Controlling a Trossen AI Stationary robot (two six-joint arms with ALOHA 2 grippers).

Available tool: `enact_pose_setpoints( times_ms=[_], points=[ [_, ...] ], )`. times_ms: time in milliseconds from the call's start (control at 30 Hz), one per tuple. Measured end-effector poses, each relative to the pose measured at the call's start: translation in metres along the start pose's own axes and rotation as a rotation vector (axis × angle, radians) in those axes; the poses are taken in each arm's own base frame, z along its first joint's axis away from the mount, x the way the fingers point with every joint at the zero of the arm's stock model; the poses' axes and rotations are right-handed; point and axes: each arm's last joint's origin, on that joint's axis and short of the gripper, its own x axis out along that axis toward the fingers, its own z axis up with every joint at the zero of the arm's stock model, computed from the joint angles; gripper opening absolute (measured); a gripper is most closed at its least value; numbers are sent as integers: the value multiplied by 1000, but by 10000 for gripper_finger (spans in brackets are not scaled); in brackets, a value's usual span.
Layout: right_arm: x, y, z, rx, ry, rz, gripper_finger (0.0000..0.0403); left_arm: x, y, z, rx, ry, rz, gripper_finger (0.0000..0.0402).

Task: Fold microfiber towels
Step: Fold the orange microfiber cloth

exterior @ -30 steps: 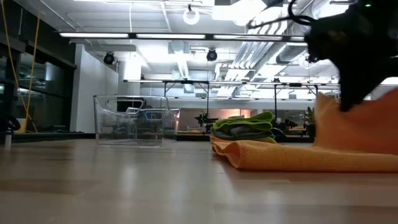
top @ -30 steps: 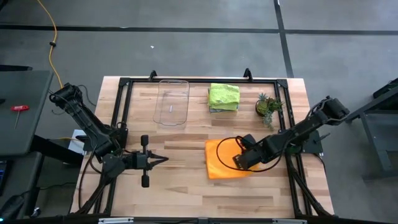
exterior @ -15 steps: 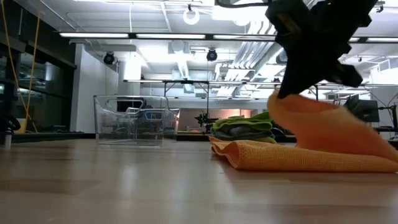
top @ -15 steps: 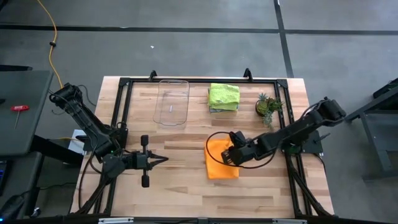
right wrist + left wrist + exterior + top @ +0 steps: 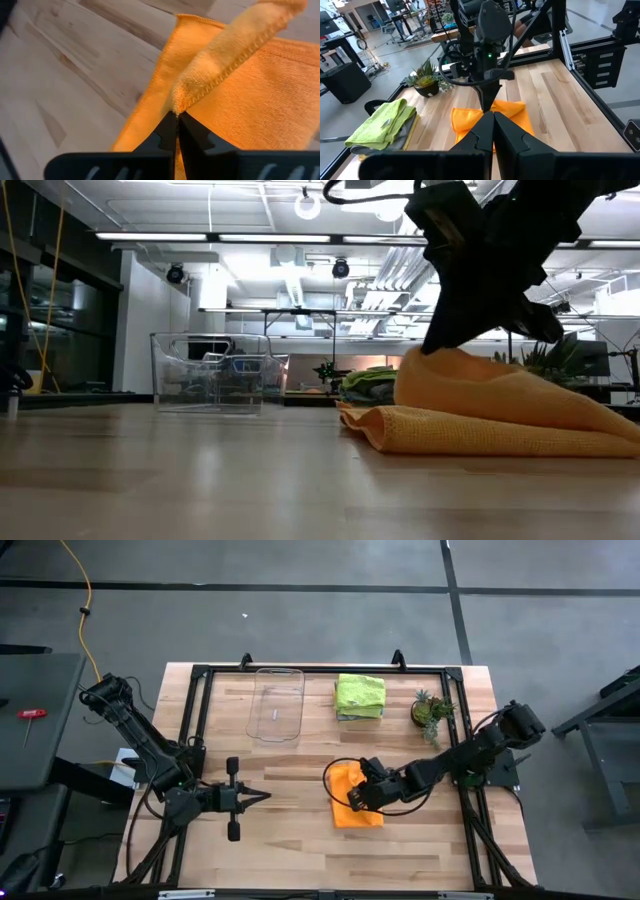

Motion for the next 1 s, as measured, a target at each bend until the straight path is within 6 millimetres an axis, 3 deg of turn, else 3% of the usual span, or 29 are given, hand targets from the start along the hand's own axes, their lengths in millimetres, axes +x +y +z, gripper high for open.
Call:
enact_pose_setpoints(
  times_ms=[433,633,800,1000],
  points=[
    [0,6,2,28,-20,58,15,0,0,0,0,0,0,0],
    [-2,17,4,-30,-30,175,114,1,1,0,-1,1,5,0],
    [-5,26,7,-176,-55,268,203,4,3,0,-4,6,4,0],
    [-28,26,9,-317,-98,266,246,5,3,0,-6,8,-7,0]
  ],
)
